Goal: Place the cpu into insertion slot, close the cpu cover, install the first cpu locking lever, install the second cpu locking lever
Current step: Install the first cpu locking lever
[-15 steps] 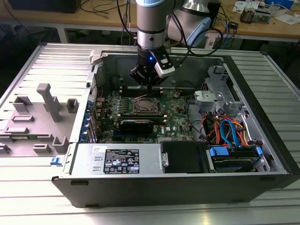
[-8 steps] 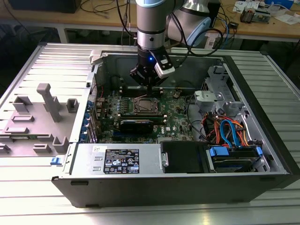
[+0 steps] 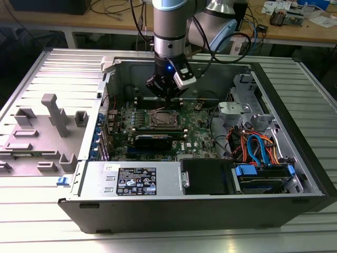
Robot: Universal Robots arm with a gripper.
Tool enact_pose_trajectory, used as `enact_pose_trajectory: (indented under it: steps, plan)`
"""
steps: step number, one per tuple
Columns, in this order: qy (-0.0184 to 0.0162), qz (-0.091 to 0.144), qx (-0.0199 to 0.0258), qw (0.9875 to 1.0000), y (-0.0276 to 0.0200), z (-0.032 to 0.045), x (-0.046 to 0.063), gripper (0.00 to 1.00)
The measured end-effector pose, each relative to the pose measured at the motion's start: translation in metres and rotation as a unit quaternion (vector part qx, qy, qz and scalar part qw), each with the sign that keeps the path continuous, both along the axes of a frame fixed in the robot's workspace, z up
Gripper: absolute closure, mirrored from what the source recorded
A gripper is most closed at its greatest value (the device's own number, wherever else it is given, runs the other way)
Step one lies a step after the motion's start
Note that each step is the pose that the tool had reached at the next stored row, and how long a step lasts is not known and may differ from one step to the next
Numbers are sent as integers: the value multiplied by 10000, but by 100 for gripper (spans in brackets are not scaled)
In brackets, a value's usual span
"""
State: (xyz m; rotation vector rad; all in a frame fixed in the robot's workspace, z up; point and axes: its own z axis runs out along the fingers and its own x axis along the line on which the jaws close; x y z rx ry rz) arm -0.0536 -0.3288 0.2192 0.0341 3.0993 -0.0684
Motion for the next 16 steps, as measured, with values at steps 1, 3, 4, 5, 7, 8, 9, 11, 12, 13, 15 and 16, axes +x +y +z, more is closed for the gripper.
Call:
enact_pose_trajectory:
  steps: [1,3,4,5,7,8,9,11,12,13,15,16]
  plan:
    - [0,0,0,10000,0,-4,1,89]
    - [0,0,0,10000,0,-21,6,89]
    - [0,0,0,10000,0,-27,9,89]
    - [0,0,0,10000,0,-33,11,89]
    - [-1,-1,1,10000,0,-56,21,89]
    - [0,0,2,10000,0,-63,23,89]
    - [0,0,3,10000,0,-70,25,89]
    - [0,0,6,10000,0,-90,31,89]
    - [0,0,8,10000,0,-95,33,89]
    - [1,0,13,10000,0,-98,33,89]
    - [0,0,18,10000,0,-99,34,89]
    - [0,0,18,10000,0,-96,34,89]
